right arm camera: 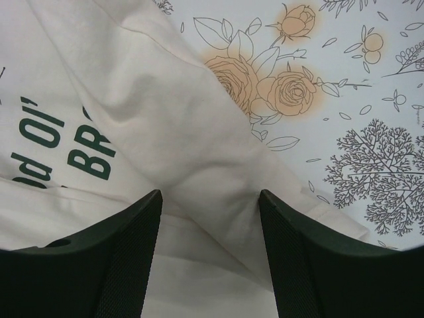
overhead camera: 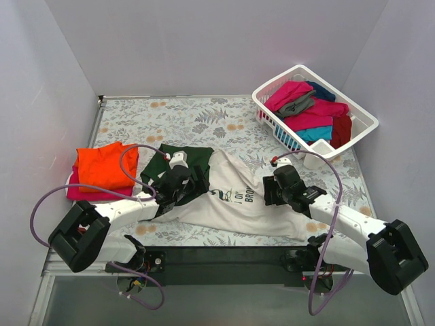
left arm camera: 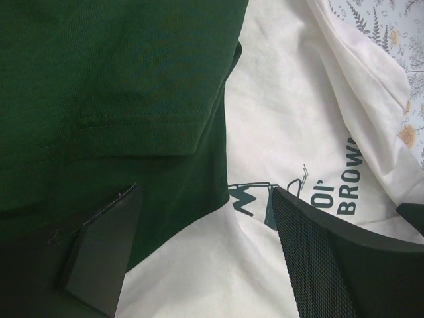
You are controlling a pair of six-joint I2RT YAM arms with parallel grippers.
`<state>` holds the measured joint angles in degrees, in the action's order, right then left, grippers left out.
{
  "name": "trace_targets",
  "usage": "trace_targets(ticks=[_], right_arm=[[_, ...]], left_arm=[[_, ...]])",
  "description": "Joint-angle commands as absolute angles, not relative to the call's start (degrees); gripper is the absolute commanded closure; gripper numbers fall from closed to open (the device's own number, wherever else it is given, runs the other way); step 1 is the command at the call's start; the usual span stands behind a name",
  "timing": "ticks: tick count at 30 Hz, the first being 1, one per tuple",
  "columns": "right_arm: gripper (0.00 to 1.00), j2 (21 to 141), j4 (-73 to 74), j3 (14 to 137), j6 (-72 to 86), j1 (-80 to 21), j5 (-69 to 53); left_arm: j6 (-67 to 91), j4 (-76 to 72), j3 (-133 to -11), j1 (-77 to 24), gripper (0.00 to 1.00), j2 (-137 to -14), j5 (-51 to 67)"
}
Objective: Fold and stack the t-shirts
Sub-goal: Fold the tshirt
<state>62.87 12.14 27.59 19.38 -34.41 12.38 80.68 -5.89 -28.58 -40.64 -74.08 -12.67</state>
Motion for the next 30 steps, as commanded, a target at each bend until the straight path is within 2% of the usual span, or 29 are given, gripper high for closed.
trace_targets(ticks=[1, 8, 16, 25, 26, 29, 30], right_arm=[[0.45, 61.6, 12.7, 27.8, 20.5, -35.3, 11.7], [0.41, 56.6, 13.4, 31.3, 18.9, -34.6, 17.0], [0.41, 63.5, 6.5, 33.9, 16.7, -31.4, 12.9], [0.51, 72.5, 0.5, 33.0, 16.7, -29.9, 7.7], [0.52, 73.2, 0.5, 32.5, 17.0, -29.9, 7.5], [0.67, 74.5, -1.8, 31.7, 17.1, -29.9, 6.2], [0.80, 74.8, -2.0, 31.6, 17.1, -29.9, 6.1]], left_arm=[[79.9, -7.3, -29.8, -40.9, 0.27, -75.2, -12.3], [79.8, -7.3, -30.1, -40.9, 0.27, -75.1, -12.2], [80.0, -6.8, -29.9, -40.9, 0.27, -74.3, -12.2], [79.9, -5.7, -28.7, -40.9, 0.27, -71.8, -13.4], [79.9, -5.5, -28.7, -40.9, 0.27, -71.8, -13.4], [79.9, -5.7, -28.8, -40.9, 0.27, -72.0, -13.3], [79.9, -5.7, -28.8, -40.9, 0.27, -72.1, -13.2]])
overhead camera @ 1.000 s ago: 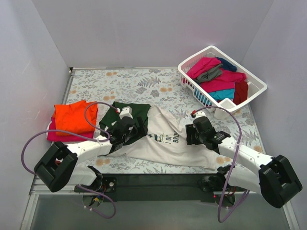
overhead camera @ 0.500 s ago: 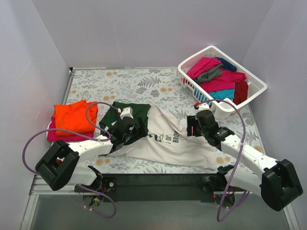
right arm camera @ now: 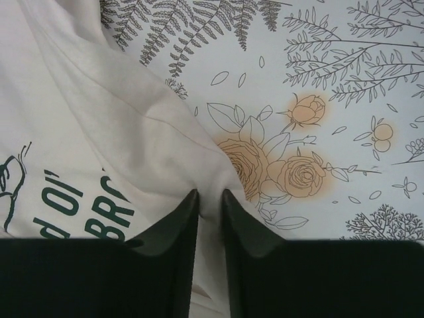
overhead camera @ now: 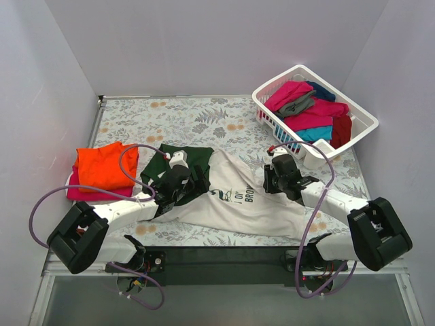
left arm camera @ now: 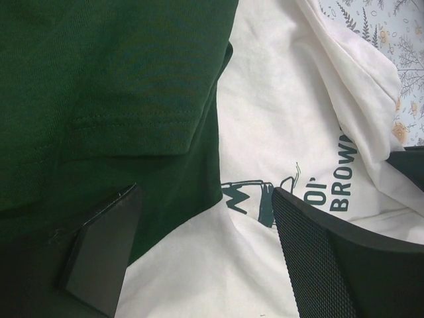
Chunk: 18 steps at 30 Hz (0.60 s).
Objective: Fold and stack the t-shirts
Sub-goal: Fold the tshirt
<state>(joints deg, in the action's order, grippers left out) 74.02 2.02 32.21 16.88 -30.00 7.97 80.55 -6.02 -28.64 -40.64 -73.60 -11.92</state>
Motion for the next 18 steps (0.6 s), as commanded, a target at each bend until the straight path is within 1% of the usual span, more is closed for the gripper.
trace_targets(ticks=[1, 2, 3, 7, 11, 13, 15, 16, 17, 18], right_arm=[[0.86, 74.8, -2.0, 31.6, 17.0, -29.9, 6.2], [0.96, 74.6, -1.9, 31.7, 17.0, -30.0, 6.2], [0.99, 74.1, -1.7, 32.0, 16.7, -29.9, 6.5], [0.99, 67.4, -0.1, 33.1, 15.4, -30.0, 6.9], [0.99, 60.7, 4.6, 33.3, 14.3, -31.9, 6.7], [0.99, 58.3, 6.0, 32.1, 14.6, -33.5, 3.7], [0.96, 57.6, 7.6, 30.7, 15.5, -35.1, 1.9], [0.94, 57.4, 8.3, 29.6, 16.6, -37.4, 1.1], [0.92, 57.2, 9.6, 29.1, 17.1, -39.0, 1.1], [0.86, 57.2, 10.5, 28.8, 17.5, -40.7, 1.0]], left_arm=[[79.9, -5.7, -28.9, -40.9, 0.27, -72.2, -13.1], [79.9, -5.9, -28.9, -40.9, 0.27, -72.3, -13.0], [79.8, -5.9, -29.0, -40.9, 0.27, -72.4, -13.1], [79.6, -5.9, -29.0, -40.9, 0.27, -72.4, -13.3], [79.5, -5.8, -28.9, -40.9, 0.27, -72.2, -13.6], [79.4, -5.9, -29.0, -40.9, 0.27, -72.3, -13.8], [79.4, -6.0, -29.1, -40.9, 0.27, -72.7, -13.9], [79.4, -6.0, -29.3, -40.9, 0.27, -73.2, -13.8], [79.5, -6.1, -29.4, -40.9, 0.27, -73.4, -13.7], [79.5, -6.2, -29.3, -40.9, 0.27, -73.6, -13.6]])
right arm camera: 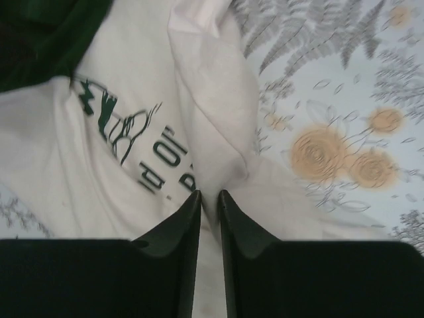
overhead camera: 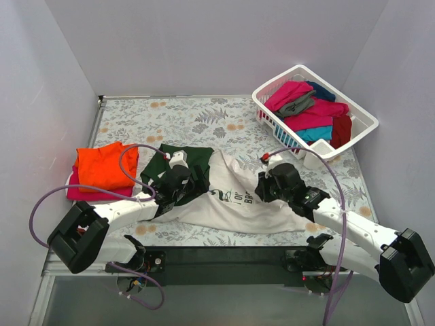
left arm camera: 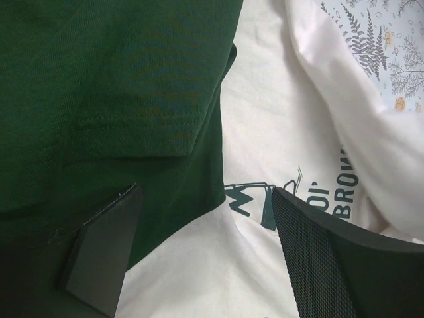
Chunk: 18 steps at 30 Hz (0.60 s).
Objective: Fold and stack the t-shirts
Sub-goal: Fold the tshirt
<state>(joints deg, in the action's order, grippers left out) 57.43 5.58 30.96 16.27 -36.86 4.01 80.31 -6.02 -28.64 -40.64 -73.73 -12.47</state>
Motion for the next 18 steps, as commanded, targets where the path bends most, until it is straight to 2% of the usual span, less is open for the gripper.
trace_targets(ticks=[1, 5, 8, 14, 18], right_arm=[[0.84, 57.2, 11.3, 28.7, 18.3, -44.0, 1.5], [0.64, 53.6, 15.9, 29.9, 20.5, -47.8, 5.6], [0.52, 49.0, 16.7, 30.7, 21.2, -47.7, 14.5], [0.49, 51.6, 13.6, 34.6, 19.2, -45.1, 17.6], [0.48, 55.1, 10.7, 34.9, 18.4, -38.9, 15.4]], left_arm=[[79.5, -6.3, -29.4, -40.9, 0.27, -74.1, -13.5], [79.7, -6.7, -29.8, -40.9, 0.27, -75.2, -12.9], [79.7, -6.8, -30.0, -40.9, 0.27, -75.3, -12.7], [79.8, -6.9, -30.1, -40.9, 0.27, -75.1, -12.5], [80.1, -6.7, -29.4, -40.9, 0.27, -74.0, -12.4]])
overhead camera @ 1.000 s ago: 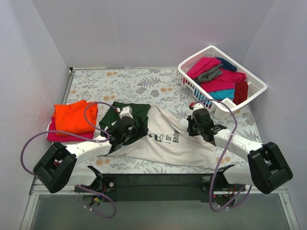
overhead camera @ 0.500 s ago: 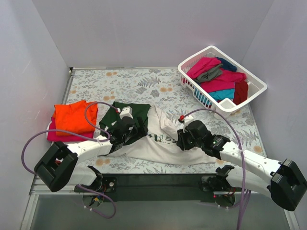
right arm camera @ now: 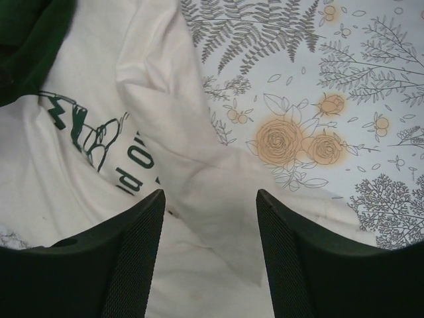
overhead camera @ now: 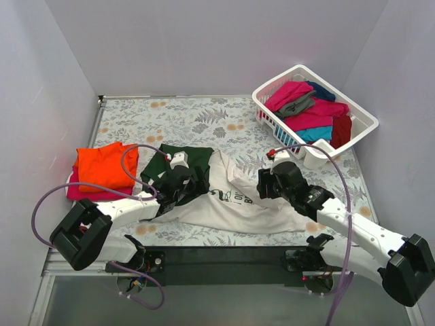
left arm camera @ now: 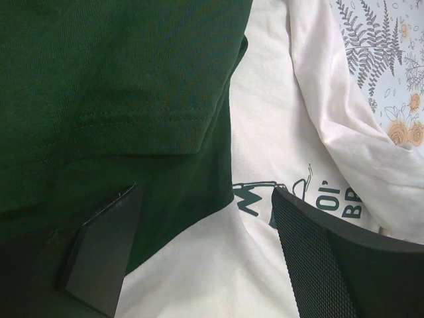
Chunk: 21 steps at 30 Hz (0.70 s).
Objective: Fold and stack the t-shirts
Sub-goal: Fold the tshirt
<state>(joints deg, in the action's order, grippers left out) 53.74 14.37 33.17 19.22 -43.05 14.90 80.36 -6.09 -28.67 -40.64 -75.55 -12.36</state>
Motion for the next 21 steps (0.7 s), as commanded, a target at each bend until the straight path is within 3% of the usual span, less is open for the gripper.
trace_targets(ticks=[1, 6, 13, 21], right_arm=[[0.48, 55.7, 9.8, 34.5, 18.4, -37.2, 12.4], [0.47, 56.9, 4.3, 30.2, 18.5, -29.5, 3.2], [0.48, 60.9, -1.8, 26.0, 20.9, -28.8, -7.0], [0.48, 63.3, -6.1, 25.2, 20.7, -28.8, -9.0]], left_arm=[[80.2, -6.7, -28.9, -40.9, 0.27, -73.7, -12.7], [80.1, -6.1, -28.0, -40.9, 0.27, -72.3, -13.6], [80.2, -6.5, -28.4, -40.9, 0.27, -73.7, -13.3], [80.4, -7.1, -28.4, -40.9, 0.27, -74.8, -12.6]])
